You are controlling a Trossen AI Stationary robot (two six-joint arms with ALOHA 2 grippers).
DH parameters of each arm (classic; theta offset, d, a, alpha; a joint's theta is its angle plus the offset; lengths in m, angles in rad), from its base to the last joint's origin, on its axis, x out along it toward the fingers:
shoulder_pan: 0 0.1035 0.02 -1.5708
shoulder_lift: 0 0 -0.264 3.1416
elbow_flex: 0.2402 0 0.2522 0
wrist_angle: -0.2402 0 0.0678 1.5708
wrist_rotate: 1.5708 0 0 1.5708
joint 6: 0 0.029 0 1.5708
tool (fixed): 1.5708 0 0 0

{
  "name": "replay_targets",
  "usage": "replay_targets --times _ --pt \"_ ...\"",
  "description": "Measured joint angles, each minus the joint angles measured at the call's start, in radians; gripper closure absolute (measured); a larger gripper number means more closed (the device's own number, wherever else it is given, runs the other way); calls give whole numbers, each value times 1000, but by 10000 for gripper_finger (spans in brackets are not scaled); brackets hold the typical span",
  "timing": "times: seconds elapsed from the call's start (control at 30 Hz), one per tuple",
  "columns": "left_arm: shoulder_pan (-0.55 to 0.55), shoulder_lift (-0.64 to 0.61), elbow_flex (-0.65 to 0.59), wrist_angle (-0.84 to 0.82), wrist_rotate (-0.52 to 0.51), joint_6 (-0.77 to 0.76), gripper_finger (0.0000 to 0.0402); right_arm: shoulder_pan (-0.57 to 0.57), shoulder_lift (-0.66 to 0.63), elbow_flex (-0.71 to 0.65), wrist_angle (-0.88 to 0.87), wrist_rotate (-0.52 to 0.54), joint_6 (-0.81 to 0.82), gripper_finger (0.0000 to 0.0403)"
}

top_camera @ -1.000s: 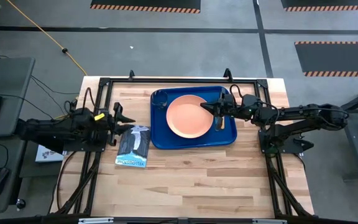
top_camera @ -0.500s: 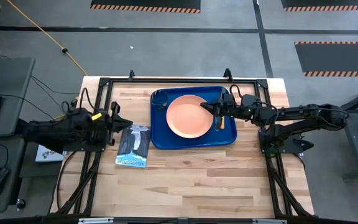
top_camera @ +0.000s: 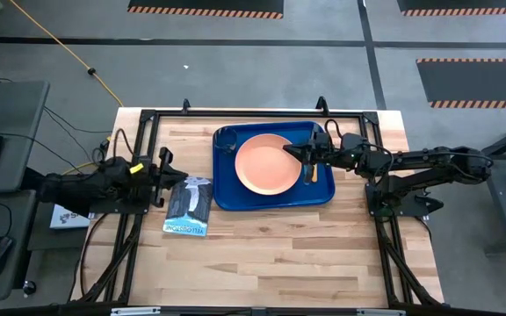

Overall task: Pick and place plate/cup/fork/spoon on tray
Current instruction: Return to Home Position

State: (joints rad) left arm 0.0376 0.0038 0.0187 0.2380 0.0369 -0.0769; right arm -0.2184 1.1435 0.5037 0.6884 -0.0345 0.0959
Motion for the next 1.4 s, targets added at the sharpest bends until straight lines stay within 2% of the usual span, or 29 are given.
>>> replay_targets --times 0.1,0.2,0.5,0.73,0.83,1.0,1.4 --pt "-6 1 -6 -82 15 -9 401 0 0 0 0 0 0 402" --pt "-26 1 -7 -171 -46 -19 401 0 0 0 -3 0 0 402" --pt "-102 17 -7 -223 -79 -7 401 0 0 0 -10 0 16 402" --pt "-111 22 -7 -225 -83 0 401 -12 -30 0 -35 -10 60 402" --pt "-110 22 -7 -225 -83 1 401 -37 -111 0 -127 -83 58 402" --pt "-110 22 -7 -225 -83 1 401 -53 -295 -70 -289 -79 40 402" --pt "-110 22 -7 -225 -83 1 402 -96 -830 -424 -282 -91 134 402"
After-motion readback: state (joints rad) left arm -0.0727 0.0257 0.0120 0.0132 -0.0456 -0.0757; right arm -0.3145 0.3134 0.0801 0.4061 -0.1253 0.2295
